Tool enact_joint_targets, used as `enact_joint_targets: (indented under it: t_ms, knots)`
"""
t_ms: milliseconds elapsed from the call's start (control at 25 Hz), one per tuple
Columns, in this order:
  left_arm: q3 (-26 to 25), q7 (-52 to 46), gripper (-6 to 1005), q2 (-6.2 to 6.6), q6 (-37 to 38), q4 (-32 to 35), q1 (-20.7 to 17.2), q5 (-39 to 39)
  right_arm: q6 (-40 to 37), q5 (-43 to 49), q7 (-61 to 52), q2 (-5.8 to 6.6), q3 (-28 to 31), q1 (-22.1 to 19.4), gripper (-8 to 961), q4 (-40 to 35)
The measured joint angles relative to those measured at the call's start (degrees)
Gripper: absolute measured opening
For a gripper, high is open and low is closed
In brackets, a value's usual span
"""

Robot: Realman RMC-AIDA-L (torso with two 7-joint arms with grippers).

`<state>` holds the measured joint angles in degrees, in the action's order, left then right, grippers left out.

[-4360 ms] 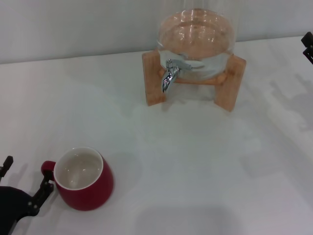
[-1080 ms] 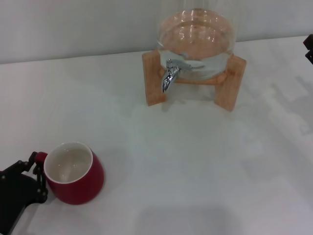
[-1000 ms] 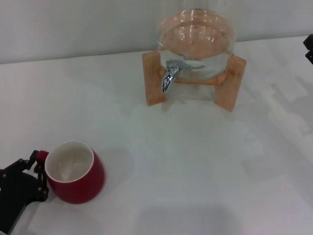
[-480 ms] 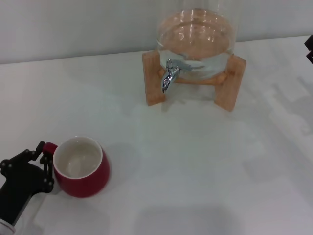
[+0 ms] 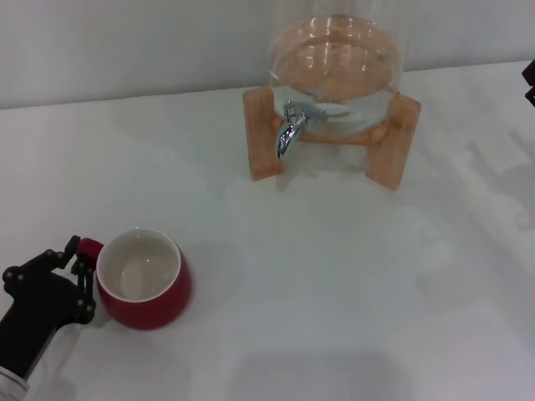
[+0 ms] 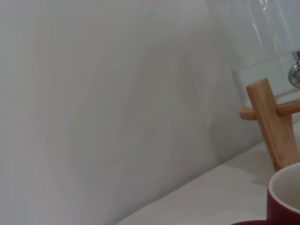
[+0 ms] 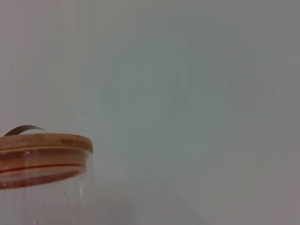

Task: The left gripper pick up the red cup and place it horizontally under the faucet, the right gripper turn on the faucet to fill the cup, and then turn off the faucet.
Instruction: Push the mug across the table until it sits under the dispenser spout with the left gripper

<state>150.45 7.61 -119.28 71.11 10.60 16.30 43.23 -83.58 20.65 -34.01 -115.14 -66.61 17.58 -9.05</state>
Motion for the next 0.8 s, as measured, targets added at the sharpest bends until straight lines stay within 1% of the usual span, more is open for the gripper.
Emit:
enact_joint_targets:
  t_ms: [800]
  knots:
    - [0.06,-4.54,95,-0.01,0.27,-0.19,2.10,-0.35,0.00,0.05,0.00,0.09,0.17,0.01,836,-0.11]
